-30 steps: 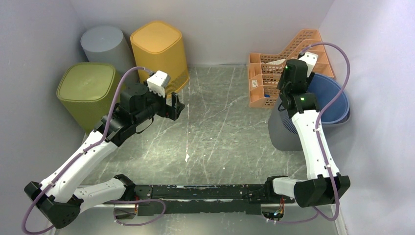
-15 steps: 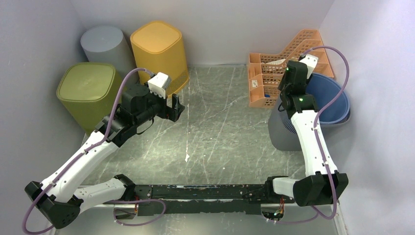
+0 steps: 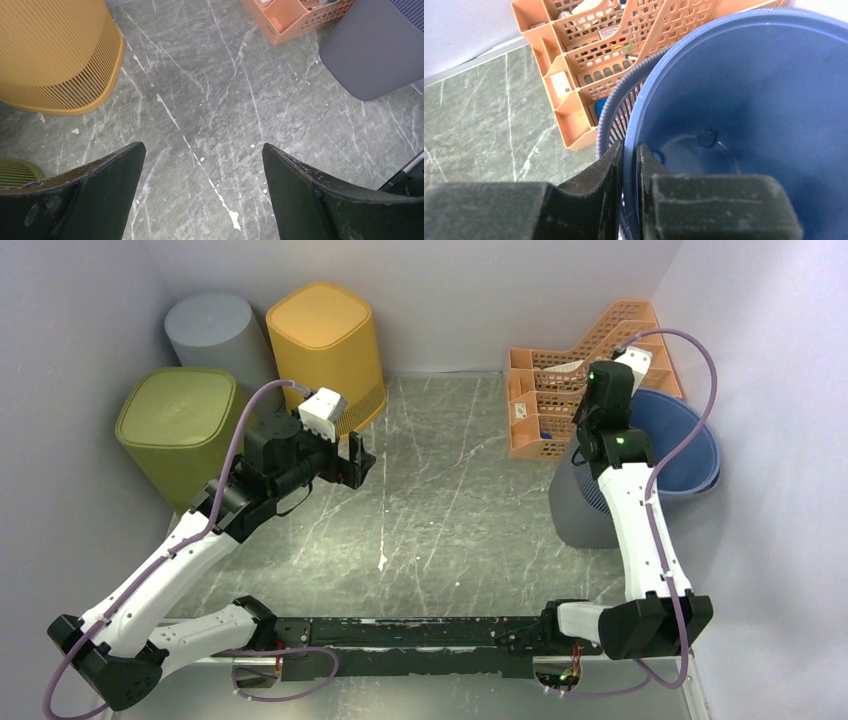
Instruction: Turn the large container upside down
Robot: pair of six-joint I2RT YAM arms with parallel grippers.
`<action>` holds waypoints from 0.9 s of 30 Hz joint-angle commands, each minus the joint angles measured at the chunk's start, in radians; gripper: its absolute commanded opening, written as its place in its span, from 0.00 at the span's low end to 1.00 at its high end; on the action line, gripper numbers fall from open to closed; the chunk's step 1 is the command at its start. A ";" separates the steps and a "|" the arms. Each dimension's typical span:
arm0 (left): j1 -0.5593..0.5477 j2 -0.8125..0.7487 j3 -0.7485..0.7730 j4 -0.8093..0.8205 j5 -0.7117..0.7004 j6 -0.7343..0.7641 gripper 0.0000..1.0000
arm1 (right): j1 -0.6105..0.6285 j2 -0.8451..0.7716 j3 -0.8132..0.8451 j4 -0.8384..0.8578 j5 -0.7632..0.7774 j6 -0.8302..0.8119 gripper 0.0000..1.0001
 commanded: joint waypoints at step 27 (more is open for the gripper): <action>-0.006 -0.043 0.160 -0.042 0.000 -0.010 0.99 | -0.017 -0.098 0.845 -0.026 -0.256 -0.055 0.00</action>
